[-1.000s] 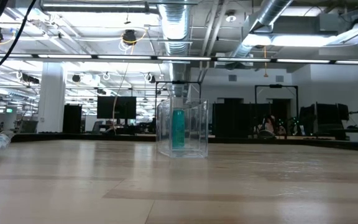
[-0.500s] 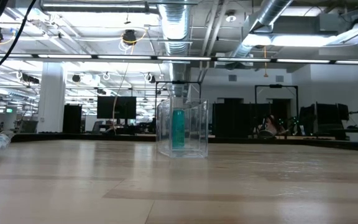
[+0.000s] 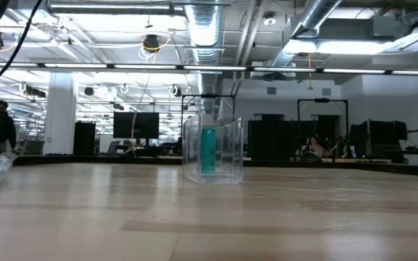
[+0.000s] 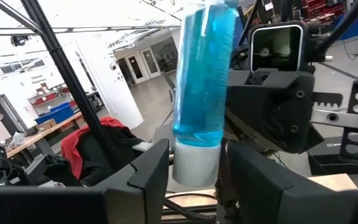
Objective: Pick & Place toothbrushing station
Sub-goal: Put the blue mouthwash bottle into the transparent organizer
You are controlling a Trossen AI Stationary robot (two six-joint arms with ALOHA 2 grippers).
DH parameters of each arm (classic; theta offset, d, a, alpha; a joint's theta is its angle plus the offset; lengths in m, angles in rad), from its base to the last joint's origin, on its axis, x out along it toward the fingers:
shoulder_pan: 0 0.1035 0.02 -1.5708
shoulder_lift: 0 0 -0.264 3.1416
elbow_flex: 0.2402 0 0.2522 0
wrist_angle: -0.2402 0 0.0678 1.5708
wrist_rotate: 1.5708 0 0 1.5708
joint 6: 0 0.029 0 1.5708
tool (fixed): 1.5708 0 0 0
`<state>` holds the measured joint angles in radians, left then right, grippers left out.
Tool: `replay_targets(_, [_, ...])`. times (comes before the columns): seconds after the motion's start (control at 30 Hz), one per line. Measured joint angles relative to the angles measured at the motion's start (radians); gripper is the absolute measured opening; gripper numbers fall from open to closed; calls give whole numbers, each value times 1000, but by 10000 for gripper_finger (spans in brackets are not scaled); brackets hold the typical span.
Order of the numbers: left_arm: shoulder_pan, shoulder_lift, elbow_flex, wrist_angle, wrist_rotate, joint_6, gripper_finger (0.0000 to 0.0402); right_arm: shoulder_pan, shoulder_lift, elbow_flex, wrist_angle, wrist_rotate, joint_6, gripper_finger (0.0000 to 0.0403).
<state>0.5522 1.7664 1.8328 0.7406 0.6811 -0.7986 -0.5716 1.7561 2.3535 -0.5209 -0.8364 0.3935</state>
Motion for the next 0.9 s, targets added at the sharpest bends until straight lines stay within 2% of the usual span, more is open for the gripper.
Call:
replay_targets(0.37, [-3, 0, 0, 10, 0, 1, 5, 0, 0, 0, -7, -14, 18, 128])
replay_targets(0.6, [-3, 1, 0, 18, 3, 2, 5, 0, 0, 0, -10, -27, 18, 79])
replay_targets(0.9, [-3, 1, 1, 25, -5, 2, 5, -7, 0, 0, 8, -27, 18, 80])
